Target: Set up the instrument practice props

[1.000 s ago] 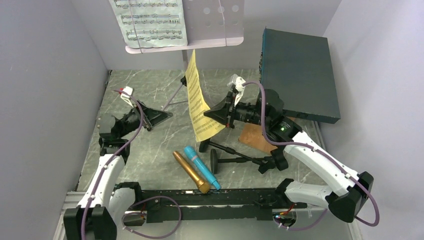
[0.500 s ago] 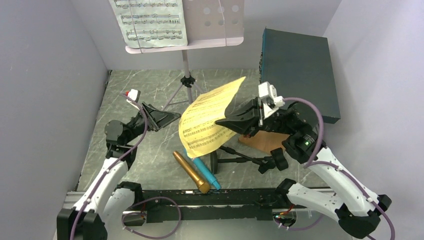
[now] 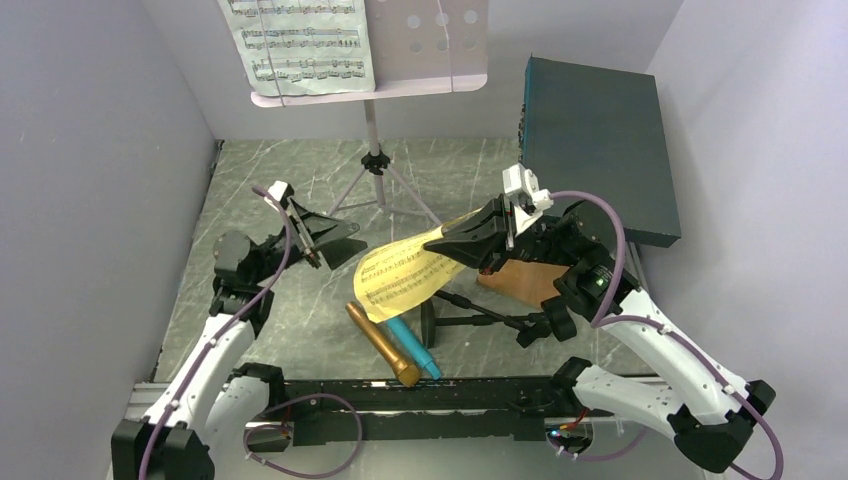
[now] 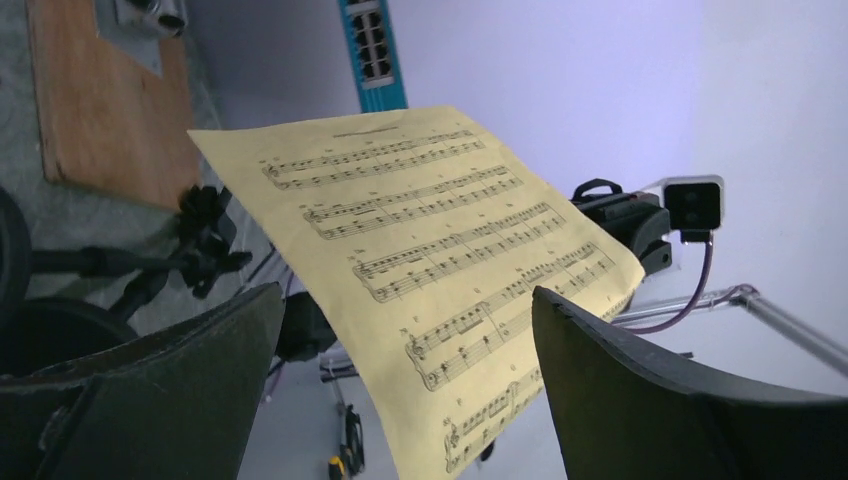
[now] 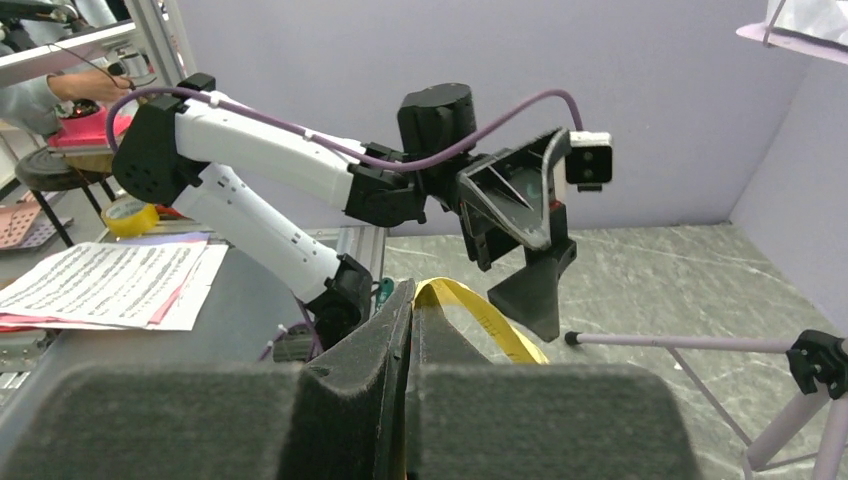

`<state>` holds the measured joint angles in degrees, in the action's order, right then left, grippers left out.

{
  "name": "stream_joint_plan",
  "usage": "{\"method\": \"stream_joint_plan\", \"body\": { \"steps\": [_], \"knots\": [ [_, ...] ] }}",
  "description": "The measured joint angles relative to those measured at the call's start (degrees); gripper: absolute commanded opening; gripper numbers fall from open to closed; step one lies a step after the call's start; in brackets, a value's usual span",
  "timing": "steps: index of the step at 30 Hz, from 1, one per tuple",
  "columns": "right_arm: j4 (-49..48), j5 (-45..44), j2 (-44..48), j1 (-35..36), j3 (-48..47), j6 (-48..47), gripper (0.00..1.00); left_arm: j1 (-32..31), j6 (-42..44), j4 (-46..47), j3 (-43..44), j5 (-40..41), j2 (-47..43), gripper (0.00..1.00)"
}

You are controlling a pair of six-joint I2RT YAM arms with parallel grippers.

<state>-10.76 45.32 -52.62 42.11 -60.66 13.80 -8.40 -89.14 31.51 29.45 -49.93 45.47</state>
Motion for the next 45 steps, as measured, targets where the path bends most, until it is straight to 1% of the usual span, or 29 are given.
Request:
{"method": "stream_joint_plan", "body": {
  "steps": [2, 5, 8, 10, 14, 17, 22, 26, 28, 32, 36, 39, 43, 45],
  "knots": [
    [0.2, -0.1, -0.3, 0.0, 0.2, 0.1, 0.0, -0.1, -1.1, -0.9, 0.0, -1.9, 2.4, 0.99],
    [0.3, -0.8, -0.1, 0.0, 0.5, -0.1, 0.0, -0.2, 1.0, -7.9, 0.9, -3.7, 2.2, 1.0],
    [0.4, -1.8, 0.2, 0.0, 0.8, -0.3, 0.0, -0.3, 4.3, -15.5, 3.9, -4.8, 1.4, 0.99],
    [0.4, -1.9, 0.2, 0.0, 0.8, -0.5, 0.0, -0.3, 5.9, -18.3, 5.7, -5.8, 1.4, 0.99],
    [-0.3, -2.0, 0.2, 0.0, 1.6, -0.4, 0.0, -0.8, 7.1, -21.1, 6.4, -7.0, 1.9, 0.99],
    [-0.7, -1.8, -0.4, 0.0, 1.8, -0.1, 0.0, -2.2, 5.8, -20.0, 6.3, -7.5, 3.3, 1.0],
    [-2.2, -1.7, -0.5, 0.0, 3.4, 0.8, 0.0, -4.8, 1.9, -12.7, 4.4, -7.4, 6.7, 0.99],
    [-2.3, -1.7, 0.0, 0.0, 5.2, 2.2, 0.0, -5.5, -1.9, -3.0, 1.2, -6.5, 9.7, 0.97],
    [-2.5, -2.3, 1.9, 0.0, 8.0, 3.2, 0.0, -5.5, -3.5, 2.9, -0.2, -5.1, 10.9, 0.96],
    [-1.5, -4.2, 6.0, 0.0, 12.3, 5.8, 0.0, -5.5, -6.4, 17.6, -4.0, 0.7, 12.3, 0.91],
    [-1.3, -6.1, 8.9, 0.0, 14.7, 7.9, 0.0, -5.5, -8.2, 27.6, -4.9, 3.8, 14.7, 0.87],
    [-0.8, -7.5, 10.3, 0.0, 16.1, 9.1, 0.0, -5.5, -9.7, 34.3, -4.9, 5.7, 16.8, 0.82],
    [0.3, -8.9, 11.1, -0.1, 16.8, 10.3, 0.0, -5.5, -11.9, 43.5, -6.6, 8.7, 19.2, 0.67],
    [0.8, -9.1, 11.4, -0.2, 17.1, 10.6, 0.0, -5.5, -12.6, 46.6, -7.5, 10.3, 19.8, 0.63]
  ]
}}
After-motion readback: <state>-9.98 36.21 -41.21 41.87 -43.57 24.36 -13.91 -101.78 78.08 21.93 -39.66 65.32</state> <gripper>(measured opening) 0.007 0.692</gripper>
